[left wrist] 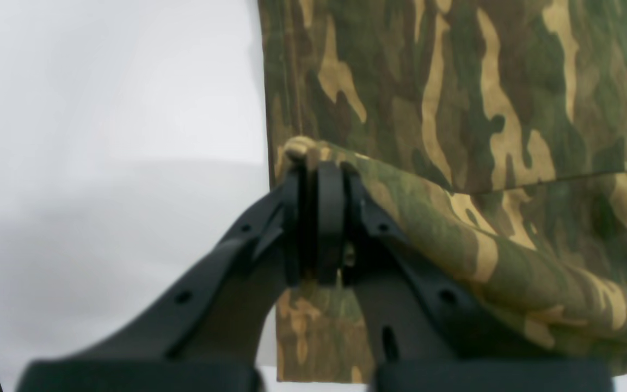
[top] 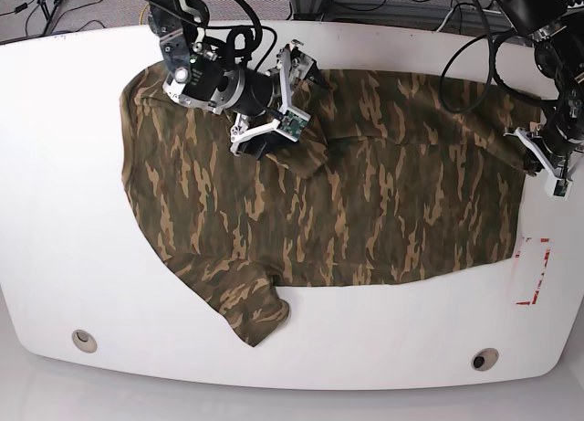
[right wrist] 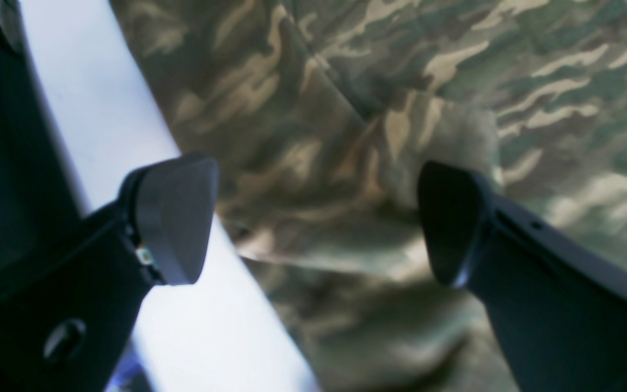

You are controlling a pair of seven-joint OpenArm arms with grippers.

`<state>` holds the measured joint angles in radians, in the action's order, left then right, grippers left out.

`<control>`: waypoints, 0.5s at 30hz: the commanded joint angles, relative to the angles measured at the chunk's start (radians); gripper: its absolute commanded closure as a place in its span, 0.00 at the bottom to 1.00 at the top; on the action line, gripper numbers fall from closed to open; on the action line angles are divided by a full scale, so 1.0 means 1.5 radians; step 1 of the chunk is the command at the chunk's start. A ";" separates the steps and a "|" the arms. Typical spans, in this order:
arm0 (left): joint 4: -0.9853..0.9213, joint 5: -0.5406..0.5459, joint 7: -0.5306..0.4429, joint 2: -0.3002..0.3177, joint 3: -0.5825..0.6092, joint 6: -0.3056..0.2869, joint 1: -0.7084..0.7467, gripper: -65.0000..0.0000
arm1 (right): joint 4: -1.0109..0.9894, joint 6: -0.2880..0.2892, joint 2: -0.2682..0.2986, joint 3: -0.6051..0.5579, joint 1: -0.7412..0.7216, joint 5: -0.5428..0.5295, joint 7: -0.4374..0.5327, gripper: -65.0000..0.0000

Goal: Fold the T-shirt properly

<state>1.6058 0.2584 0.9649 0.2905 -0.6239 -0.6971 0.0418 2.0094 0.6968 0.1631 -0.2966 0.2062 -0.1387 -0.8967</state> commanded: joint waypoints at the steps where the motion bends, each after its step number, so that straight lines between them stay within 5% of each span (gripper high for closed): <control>1: 0.008 0.009 -0.014 0.011 -0.002 -0.001 -0.009 0.97 | 0.001 0.001 -0.008 -0.008 -0.003 0.037 0.022 0.14; 8: 0.006 0.009 -0.014 0.011 -0.002 -0.001 -0.009 0.97 | -0.033 0.001 -0.022 -0.015 0.022 0.141 0.089 0.20; 15: 0.005 0.009 -0.014 0.011 -0.002 -0.001 -0.009 0.97 | -0.039 0.001 -0.024 -0.016 0.047 0.147 0.090 0.22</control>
<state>1.5993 0.2623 0.9642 0.2890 -0.6216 -0.6971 0.0383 1.9343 0.6994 0.1276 -0.3206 0.2676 0.0837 -0.7818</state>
